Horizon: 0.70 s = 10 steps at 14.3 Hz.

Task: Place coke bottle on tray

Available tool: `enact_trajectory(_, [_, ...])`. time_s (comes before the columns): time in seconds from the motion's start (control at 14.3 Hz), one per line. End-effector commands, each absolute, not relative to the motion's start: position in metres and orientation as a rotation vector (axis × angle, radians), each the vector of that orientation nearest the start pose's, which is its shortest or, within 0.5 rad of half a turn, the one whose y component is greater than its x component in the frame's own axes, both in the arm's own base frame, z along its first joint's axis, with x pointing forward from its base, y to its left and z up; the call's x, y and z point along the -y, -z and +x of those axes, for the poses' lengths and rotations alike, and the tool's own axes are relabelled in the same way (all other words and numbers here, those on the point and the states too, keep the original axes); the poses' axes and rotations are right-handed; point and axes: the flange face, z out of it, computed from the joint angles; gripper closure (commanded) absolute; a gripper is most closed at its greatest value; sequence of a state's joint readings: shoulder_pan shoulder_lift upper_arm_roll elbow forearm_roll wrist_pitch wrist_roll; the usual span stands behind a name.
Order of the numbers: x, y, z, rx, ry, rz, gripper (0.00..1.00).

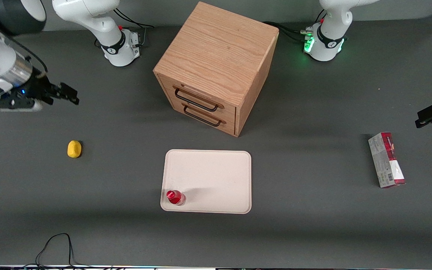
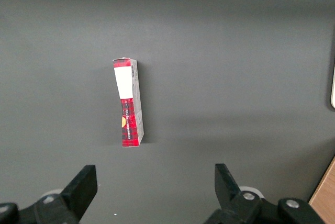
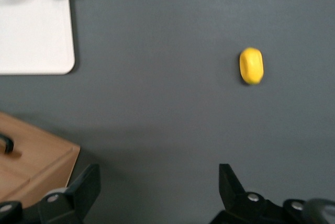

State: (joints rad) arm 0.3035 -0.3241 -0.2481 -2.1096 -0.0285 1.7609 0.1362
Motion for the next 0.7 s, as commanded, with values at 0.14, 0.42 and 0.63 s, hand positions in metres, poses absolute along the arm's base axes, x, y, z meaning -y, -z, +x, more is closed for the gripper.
enact_trajectory(0.14, [-0.005,-0.582,0.438,-0.065,0.012,-3.147,0.00])
enact_trajectory(0.42, [-0.007,-0.598,0.477,-0.108,0.044,-3.168,0.00])
enact_trajectory(0.63, [-0.011,-0.596,0.492,-0.138,0.041,-3.167,0.00])
